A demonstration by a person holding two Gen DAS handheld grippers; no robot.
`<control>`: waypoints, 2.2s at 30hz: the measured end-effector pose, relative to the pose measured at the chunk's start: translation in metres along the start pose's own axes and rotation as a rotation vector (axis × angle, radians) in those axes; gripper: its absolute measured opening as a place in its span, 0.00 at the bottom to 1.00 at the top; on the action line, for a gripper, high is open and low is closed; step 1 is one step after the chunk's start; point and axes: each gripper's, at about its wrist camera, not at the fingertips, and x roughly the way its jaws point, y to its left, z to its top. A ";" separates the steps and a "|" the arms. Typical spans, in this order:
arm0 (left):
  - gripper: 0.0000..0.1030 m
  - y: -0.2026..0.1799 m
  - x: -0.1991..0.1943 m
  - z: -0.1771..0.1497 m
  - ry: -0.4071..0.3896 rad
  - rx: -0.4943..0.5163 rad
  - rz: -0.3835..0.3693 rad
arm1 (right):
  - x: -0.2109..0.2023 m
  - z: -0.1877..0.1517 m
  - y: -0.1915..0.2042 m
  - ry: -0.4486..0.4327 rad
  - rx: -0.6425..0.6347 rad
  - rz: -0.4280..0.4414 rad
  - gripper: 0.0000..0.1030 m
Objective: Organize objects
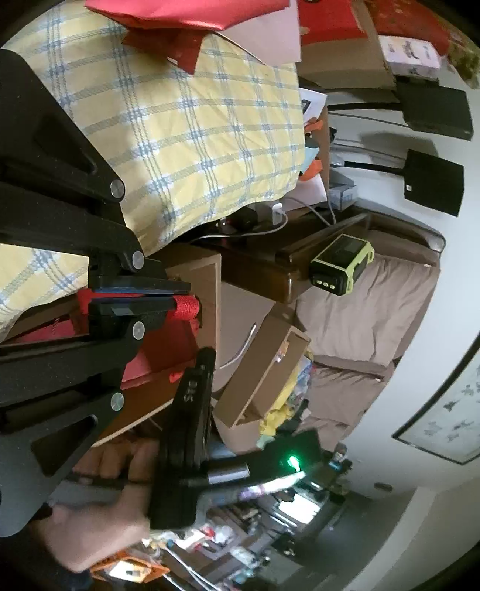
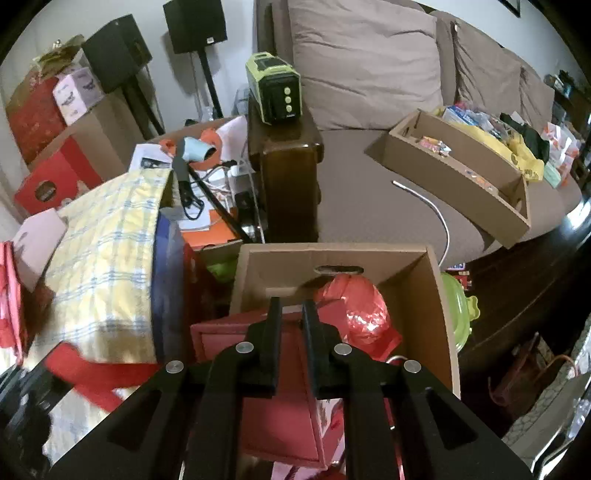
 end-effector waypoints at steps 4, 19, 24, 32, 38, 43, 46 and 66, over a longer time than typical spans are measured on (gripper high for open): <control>0.01 0.006 -0.004 -0.006 0.011 0.002 -0.014 | 0.006 -0.010 -0.001 0.044 0.014 -0.010 0.20; 0.01 0.003 -0.016 -0.023 0.038 0.035 -0.062 | -0.007 -0.095 -0.029 0.116 0.018 -0.133 0.21; 0.01 0.006 -0.015 -0.028 0.060 0.035 -0.062 | -0.023 -0.132 -0.060 0.200 0.090 -0.064 0.11; 0.01 0.013 -0.002 -0.050 0.107 0.020 -0.038 | -0.072 -0.109 -0.081 0.072 0.121 -0.077 0.11; 0.01 0.010 0.000 -0.055 0.091 0.038 -0.048 | -0.054 -0.073 -0.066 0.067 0.081 -0.052 0.12; 0.01 0.015 -0.005 -0.052 0.054 0.017 -0.073 | -0.013 -0.092 -0.036 0.150 0.052 0.028 0.12; 0.01 0.016 -0.007 -0.052 0.053 0.011 -0.080 | 0.000 -0.115 -0.037 0.174 0.097 0.050 0.12; 0.01 -0.018 -0.001 -0.064 0.050 0.136 -0.057 | -0.016 -0.144 -0.099 -0.024 0.278 -0.014 0.12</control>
